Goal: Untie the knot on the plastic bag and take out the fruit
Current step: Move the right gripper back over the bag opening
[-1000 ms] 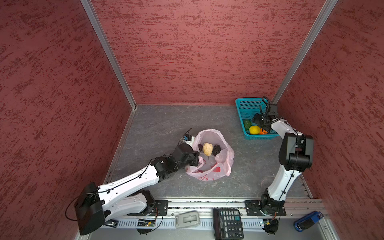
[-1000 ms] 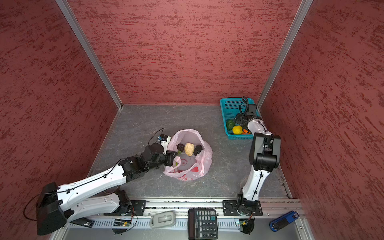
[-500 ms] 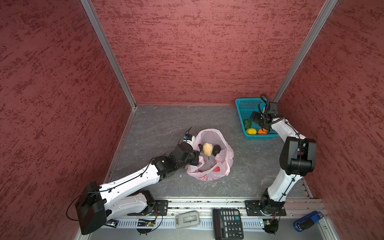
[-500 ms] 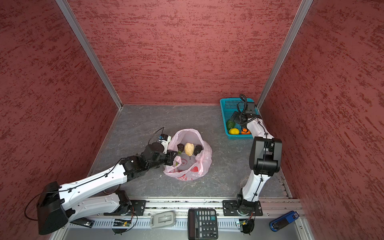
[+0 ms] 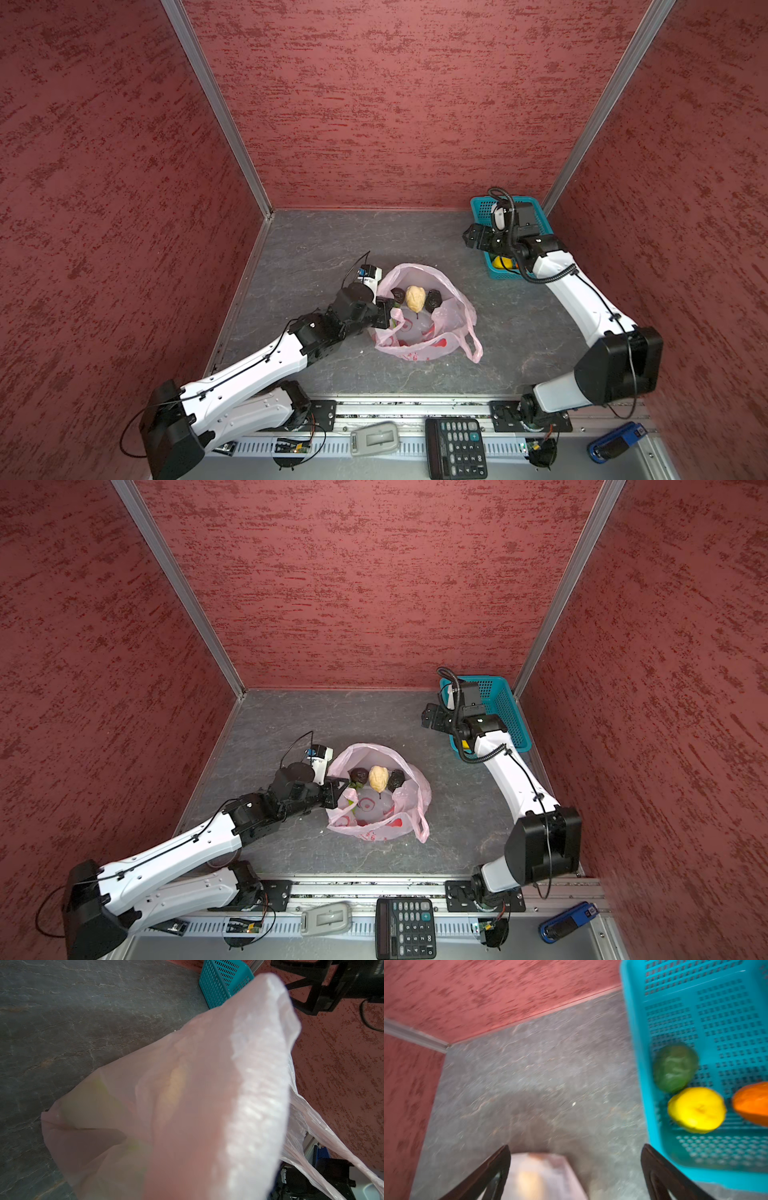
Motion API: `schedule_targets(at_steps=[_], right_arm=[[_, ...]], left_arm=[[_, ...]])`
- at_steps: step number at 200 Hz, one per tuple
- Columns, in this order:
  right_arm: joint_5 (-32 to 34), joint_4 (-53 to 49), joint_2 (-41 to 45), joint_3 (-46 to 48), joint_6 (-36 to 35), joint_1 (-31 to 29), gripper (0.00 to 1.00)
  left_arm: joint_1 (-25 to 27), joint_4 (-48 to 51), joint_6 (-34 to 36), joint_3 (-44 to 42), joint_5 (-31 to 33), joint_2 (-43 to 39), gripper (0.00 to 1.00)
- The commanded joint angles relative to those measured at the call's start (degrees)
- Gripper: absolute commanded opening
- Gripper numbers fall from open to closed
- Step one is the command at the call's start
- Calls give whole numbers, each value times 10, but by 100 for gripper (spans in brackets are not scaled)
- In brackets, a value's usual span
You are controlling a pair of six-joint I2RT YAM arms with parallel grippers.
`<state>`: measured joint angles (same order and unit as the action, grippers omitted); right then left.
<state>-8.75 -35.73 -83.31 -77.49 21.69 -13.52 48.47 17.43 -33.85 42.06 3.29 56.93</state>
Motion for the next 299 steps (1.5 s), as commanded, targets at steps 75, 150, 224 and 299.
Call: schedule_targets(at_steps=[75, 150, 224, 299], right_arm=[[97, -120, 94, -36, 110, -321, 99], [169, -90, 54, 16, 169, -448, 94], [180, -9, 29, 138, 172, -449, 89], [176, 45, -34, 199, 170, -447, 85]], left_arm=[[-28, 5, 32, -1, -60, -7, 0], [-30, 9, 34, -5, -65, -25, 0], [-34, 18, 39, -5, -71, -37, 0], [-44, 15, 48, 6, -82, -31, 0]])
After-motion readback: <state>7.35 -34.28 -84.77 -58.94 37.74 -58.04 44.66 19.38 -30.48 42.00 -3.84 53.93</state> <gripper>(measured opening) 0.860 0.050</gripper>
